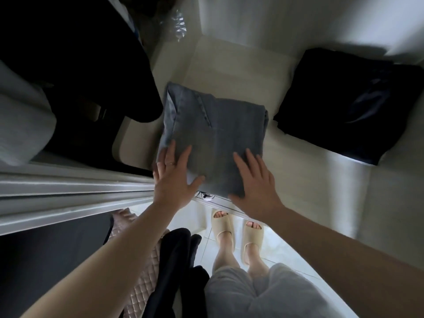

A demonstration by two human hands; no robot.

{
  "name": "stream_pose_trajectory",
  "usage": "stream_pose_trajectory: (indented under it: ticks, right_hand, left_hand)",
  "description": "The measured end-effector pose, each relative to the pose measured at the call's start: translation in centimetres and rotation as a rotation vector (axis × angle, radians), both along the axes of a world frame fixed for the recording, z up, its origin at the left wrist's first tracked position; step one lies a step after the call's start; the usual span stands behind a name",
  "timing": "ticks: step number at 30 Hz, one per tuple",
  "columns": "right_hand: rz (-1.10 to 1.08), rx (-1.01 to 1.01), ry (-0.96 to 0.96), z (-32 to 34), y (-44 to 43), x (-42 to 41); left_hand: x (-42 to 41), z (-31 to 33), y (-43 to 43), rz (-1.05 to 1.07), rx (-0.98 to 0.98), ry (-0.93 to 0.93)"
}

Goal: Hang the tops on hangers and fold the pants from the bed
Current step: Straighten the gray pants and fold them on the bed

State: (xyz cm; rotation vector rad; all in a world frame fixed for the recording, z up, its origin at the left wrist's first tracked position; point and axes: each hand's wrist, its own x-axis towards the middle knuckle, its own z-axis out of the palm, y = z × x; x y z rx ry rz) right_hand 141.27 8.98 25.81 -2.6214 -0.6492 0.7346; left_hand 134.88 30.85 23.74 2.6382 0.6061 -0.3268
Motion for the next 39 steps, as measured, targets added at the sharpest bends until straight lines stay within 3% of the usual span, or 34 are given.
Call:
stream_pose_trajectory:
  ticks: [5,15,32,39]
  right_hand:
    - [0.196,-0.156,-0.161,-0.9,1.0,-1.2]
    - [0.106,-0.187,-0.240,-2.6,1.8,0.9]
    - [-0.019,-0.149,-0.307,-4.9,3.7,19.9]
    - [-0.031,-0.145,-0.269,-5.1,3.7,19.6]
  left_hand:
    - [-3.0,-1.1,0.1,-0.096,0.049,0.128]
    - [1.6,-2.3,-1.2,-0.033,0.020,0.067]
    - [21.3,-4.2,1.3,-0.047,0.030,-0.129]
    - [20.8,-4.0,0.8,-0.073,0.086,-0.109]
